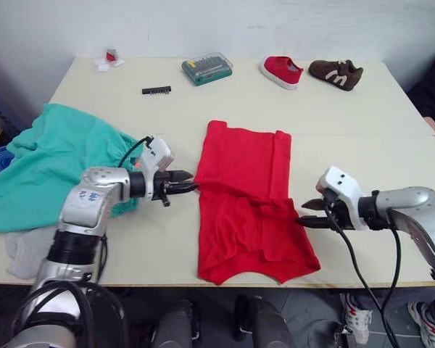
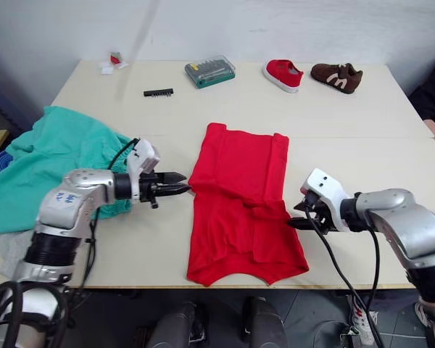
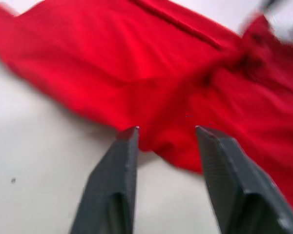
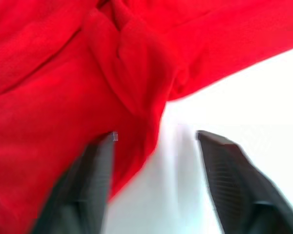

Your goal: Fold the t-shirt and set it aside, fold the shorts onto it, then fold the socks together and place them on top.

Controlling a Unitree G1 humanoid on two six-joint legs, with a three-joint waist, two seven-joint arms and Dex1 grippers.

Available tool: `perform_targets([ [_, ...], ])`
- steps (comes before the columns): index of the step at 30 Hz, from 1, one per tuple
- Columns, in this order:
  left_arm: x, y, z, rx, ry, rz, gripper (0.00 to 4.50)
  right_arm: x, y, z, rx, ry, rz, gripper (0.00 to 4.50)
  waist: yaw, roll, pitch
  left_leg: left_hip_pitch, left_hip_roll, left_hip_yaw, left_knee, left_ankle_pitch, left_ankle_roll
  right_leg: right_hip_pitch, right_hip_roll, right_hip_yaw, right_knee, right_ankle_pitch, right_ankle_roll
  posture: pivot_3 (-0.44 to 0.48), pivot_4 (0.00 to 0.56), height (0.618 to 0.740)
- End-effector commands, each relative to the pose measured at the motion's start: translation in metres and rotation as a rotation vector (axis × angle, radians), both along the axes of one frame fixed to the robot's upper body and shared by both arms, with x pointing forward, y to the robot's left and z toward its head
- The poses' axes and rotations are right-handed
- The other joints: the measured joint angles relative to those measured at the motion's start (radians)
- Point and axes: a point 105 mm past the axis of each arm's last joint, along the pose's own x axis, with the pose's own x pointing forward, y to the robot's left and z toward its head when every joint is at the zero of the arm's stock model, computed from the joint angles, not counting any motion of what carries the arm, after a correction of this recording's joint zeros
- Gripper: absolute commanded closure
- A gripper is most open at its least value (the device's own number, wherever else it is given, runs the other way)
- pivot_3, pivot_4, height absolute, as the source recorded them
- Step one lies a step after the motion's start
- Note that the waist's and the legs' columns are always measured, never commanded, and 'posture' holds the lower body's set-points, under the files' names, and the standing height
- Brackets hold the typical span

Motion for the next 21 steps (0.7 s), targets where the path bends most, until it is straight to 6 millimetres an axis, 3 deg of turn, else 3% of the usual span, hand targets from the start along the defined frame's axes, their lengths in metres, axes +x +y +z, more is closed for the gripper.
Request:
perform_targets([
  [1,-0.034,0.000,-0.001,0.154,-0.199,-0.343,1.43,-0.014,-0.003,0.022,-0.183,-0.272,0.210,1.41,0.000,0.000,0.000,0.000,0.000,0.000,-0.001,-0.001,-0.002,0.000,0.000,0.000,-0.001,0.000,0.000,0.000,0.150,0.740],
  [4,-0.048,0.007,-0.021,0.332,-0.394,-0.559,1.43,-0.028,-0.011,0.015,-0.322,-0.419,0.392,1.41,0.000,0.001,0.000,0.001,0.000,0.001,-0.001,-0.002,-0.003,0.001,0.000,0.000,-0.001,0.000,0.000,0.000,0.150,0.740],
  [9,-0.058,0.002,-0.036,0.365,-0.584,-0.727,1.43,-0.051,-0.024,-0.011,-0.471,-0.560,0.673,1.41,0.000,0.000,0.000,0.002,0.000,0.002,-0.001,0.000,0.001,0.002,0.000,0.000,-0.001,0.001,0.000,0.000,0.150,0.740],
  [15,-0.067,0.005,-0.051,0.421,-0.715,-0.878,1.43,-0.064,-0.029,-0.039,-0.499,-0.618,0.836,1.41,-0.003,0.000,0.000,0.003,0.000,0.002,0.000,0.002,0.004,0.002,0.000,0.000,0.000,0.002,0.000,0.000,0.150,0.740],
  [21,-0.069,0.000,-0.057,0.408,-0.752,-0.919,1.43,-0.061,-0.014,-0.051,-0.448,-0.673,0.861,1.41,-0.005,0.000,-0.001,0.006,0.001,0.001,0.002,0.002,0.005,0.005,0.001,0.000,0.001,0.001,-0.001,0.000,0.150,0.740],
])
